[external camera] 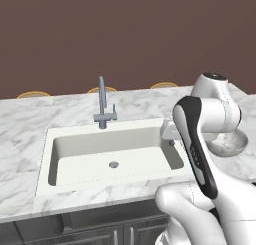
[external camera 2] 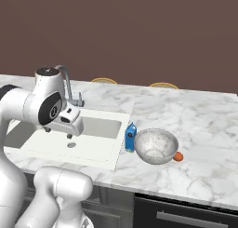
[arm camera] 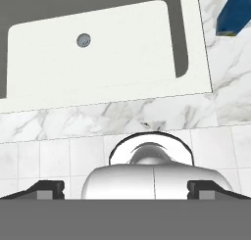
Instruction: Gather the eggs and milk located in the vicinity of the sink area and place them right next to the bowl.
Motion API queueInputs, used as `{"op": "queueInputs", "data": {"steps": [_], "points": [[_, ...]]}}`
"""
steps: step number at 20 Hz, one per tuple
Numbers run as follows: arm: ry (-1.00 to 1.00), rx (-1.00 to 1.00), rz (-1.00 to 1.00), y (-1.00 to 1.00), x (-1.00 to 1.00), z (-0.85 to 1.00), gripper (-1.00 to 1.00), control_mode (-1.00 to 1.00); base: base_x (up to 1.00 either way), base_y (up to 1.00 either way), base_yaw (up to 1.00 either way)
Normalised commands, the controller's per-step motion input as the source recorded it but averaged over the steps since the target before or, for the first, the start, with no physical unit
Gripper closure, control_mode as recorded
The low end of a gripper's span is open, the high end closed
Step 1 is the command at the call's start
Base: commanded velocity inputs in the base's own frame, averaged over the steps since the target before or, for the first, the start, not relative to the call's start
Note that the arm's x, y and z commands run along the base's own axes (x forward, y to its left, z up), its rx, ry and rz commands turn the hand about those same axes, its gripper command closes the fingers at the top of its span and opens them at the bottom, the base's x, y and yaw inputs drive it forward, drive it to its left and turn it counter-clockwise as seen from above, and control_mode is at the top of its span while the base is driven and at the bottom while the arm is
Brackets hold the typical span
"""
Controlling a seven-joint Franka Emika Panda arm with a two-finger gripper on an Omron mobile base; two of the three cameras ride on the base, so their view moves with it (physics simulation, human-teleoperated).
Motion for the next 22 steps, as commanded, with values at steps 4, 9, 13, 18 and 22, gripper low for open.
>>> {"op": "queueInputs", "data": {"steps": [4,9,13,18,22], "points": [[0.0,0.0,0.0,0.0,0.0,0.0,-1.0,-1.0,0.0,0.0,0.0],[0.0,0.0,0.0,0.0,0.0,0.0,-1.0,-1.0,0.0,0.0,0.0],[0.0,0.0,0.0,0.0,0.0,0.0,-1.0,-1.0,0.0,0.0,0.0],[0.0,0.0,0.0,0.0,0.0,0.0,-1.0,-1.0,0.0,0.0,0.0],[0.0,0.0,0.0,0.0,0.0,0.0,-1.0,1.0,-0.11,0.14,0.0]]}}
